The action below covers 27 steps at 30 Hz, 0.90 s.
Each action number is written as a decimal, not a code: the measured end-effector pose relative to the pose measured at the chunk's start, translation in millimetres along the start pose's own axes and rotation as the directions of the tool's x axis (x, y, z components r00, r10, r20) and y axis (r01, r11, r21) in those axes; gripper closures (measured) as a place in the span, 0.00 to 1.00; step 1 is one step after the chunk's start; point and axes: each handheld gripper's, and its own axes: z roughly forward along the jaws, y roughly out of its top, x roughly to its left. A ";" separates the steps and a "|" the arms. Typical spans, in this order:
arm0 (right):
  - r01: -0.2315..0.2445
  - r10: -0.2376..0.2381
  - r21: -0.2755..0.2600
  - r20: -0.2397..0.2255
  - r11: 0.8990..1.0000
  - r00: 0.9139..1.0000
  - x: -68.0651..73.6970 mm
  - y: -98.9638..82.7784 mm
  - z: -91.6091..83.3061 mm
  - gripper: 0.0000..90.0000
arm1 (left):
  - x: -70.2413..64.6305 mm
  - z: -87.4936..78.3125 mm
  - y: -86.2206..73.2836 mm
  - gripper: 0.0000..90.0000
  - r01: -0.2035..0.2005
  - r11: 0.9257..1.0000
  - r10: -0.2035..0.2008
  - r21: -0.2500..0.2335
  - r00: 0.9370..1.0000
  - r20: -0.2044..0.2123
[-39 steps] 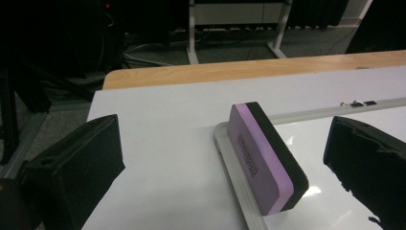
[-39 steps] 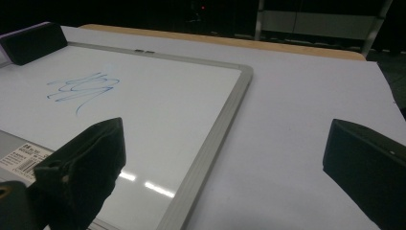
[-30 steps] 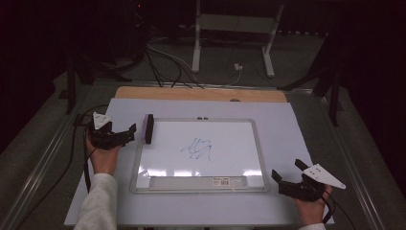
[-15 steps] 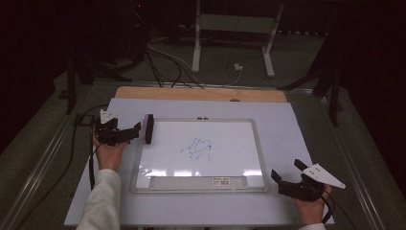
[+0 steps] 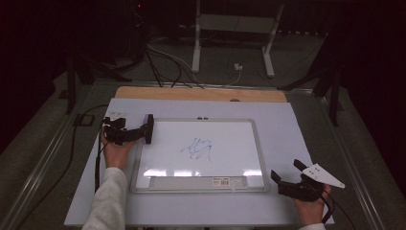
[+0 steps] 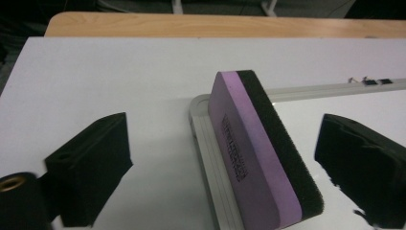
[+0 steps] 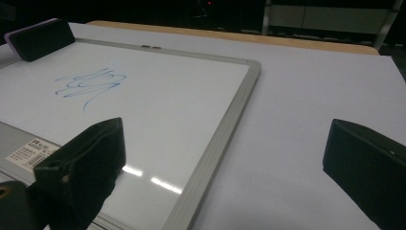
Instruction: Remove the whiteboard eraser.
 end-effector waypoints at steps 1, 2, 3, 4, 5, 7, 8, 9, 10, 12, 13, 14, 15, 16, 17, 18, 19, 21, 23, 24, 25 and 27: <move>-0.002 0.002 0.001 -0.001 1.000 1.000 -0.1 0.0 0.0 0.01 | -0.2 1.1 -0.1 0.09 0.003 1.000 -0.003 0.004 1.000 -0.001; -0.002 0.002 0.001 -0.001 1.000 1.000 -0.2 0.0 0.0 0.01 | -0.1 1.8 -0.3 0.10 0.005 1.000 -0.005 0.010 1.000 -0.003; -0.002 0.002 0.001 -0.001 1.000 1.000 -0.2 0.0 -0.1 0.01 | 0.0 2.8 -0.6 0.13 0.007 1.000 -0.007 0.012 1.000 -0.005; -0.002 0.002 0.000 -0.002 1.000 1.000 -0.3 0.0 -0.1 0.01 | 0.0 3.6 -0.9 0.15 0.008 1.000 -0.008 0.017 1.000 -0.003; -0.002 0.002 0.001 -0.002 1.000 1.000 -0.4 0.0 -0.2 0.01 | -0.3 5.3 -1.3 0.18 0.011 1.000 -0.011 0.029 1.000 -0.007; -0.003 0.003 0.001 -0.002 1.000 1.000 -0.6 -0.1 -0.2 0.01 | -0.3 6.3 -1.7 0.22 0.012 0.999 -0.012 0.031 1.000 -0.006; -0.003 0.003 0.001 -0.003 1.000 1.000 -0.7 -0.1 -0.2 0.01 | -0.1 6.8 -2.1 0.25 0.012 0.999 -0.012 0.034 1.000 0.001; -0.004 0.004 0.001 -0.003 1.000 1.000 -0.7 -0.1 -0.1 0.01 | -0.2 7.4 -2.3 0.26 0.009 0.999 -0.010 0.036 1.000 0.004; -0.004 0.004 0.002 -0.002 1.000 1.000 -0.9 -0.1 -0.1 0.01 | -0.5 7.9 -2.6 0.29 0.008 0.999 -0.008 0.042 1.000 0.008; -0.005 0.005 0.002 -0.002 1.000 1.000 -0.9 -0.1 -0.1 0.01 | -0.8 8.9 -3.1 0.33 0.010 0.999 -0.011 0.047 1.000 0.017; -0.006 0.006 0.001 -0.003 1.000 1.000 -0.9 -0.2 -0.1 0.01 | -0.9 8.9 -3.2 0.33 0.015 0.999 -0.016 0.045 1.000 0.024; -0.006 0.006 0.002 -0.003 1.000 1.000 -0.8 -0.1 -0.1 0.01 | -1.4 9.1 -3.3 0.36 0.015 0.999 -0.016 0.045 0.999 0.029; -0.005 0.005 0.002 -0.003 1.000 1.000 -0.7 -0.1 -0.1 0.01 | -2.1 9.5 -3.5 0.40 0.015 0.999 -0.017 0.045 0.999 0.035; -0.006 0.006 0.003 -0.003 1.000 1.000 -0.6 -0.1 0.0 0.01 | -3.3 9.7 -3.7 0.42 0.016 0.999 -0.018 0.049 0.999 0.045; -0.006 0.006 0.003 -0.003 1.000 1.000 -0.6 -0.1 0.0 0.01 | -3.3 9.7 -3.7 0.44 0.016 0.999 -0.018 0.049 0.999 0.045; -0.007 0.007 0.003 -0.004 1.000 1.000 -0.3 -0.2 0.5 0.01 | -3.9 9.9 -3.9 0.45 0.018 0.998 -0.021 0.052 0.998 0.055; -0.007 0.007 0.004 -0.005 1.000 1.000 -0.1 -0.2 0.7 0.01 | -3.9 9.9 -3.9 0.46 0.018 0.998 -0.021 0.052 0.998 0.055; -0.005 0.005 0.005 -0.005 1.000 1.000 0.1 -0.2 0.7 0.01 | -4.5 10.3 -4.1 0.46 0.023 0.998 -0.026 0.054 0.998 0.065; -0.006 0.006 0.005 -0.006 1.000 1.000 0.5 -0.1 0.8 0.01 | -8.4 12.7 -4.6 0.45 0.029 0.998 -0.033 0.056 0.996 0.085; -0.006 0.006 0.005 -0.006 1.000 1.000 0.4 -0.2 0.9 0.01 | -10.3 14.2 -5.0 0.44 0.034 0.998 -0.039 0.058 0.995 0.094; -0.006 0.006 0.006 -0.005 1.000 1.000 0.3 -0.2 0.9 0.01 | -11.8 16.0 -5.4 0.43 0.039 0.997 -0.045 0.060 0.994 0.102; -0.006 0.006 0.004 -0.005 1.000 1.000 0.2 -0.1 0.6 0.01 | -12.9 17.5 -5.8 0.41 0.048 0.997 -0.054 0.062 0.993 0.108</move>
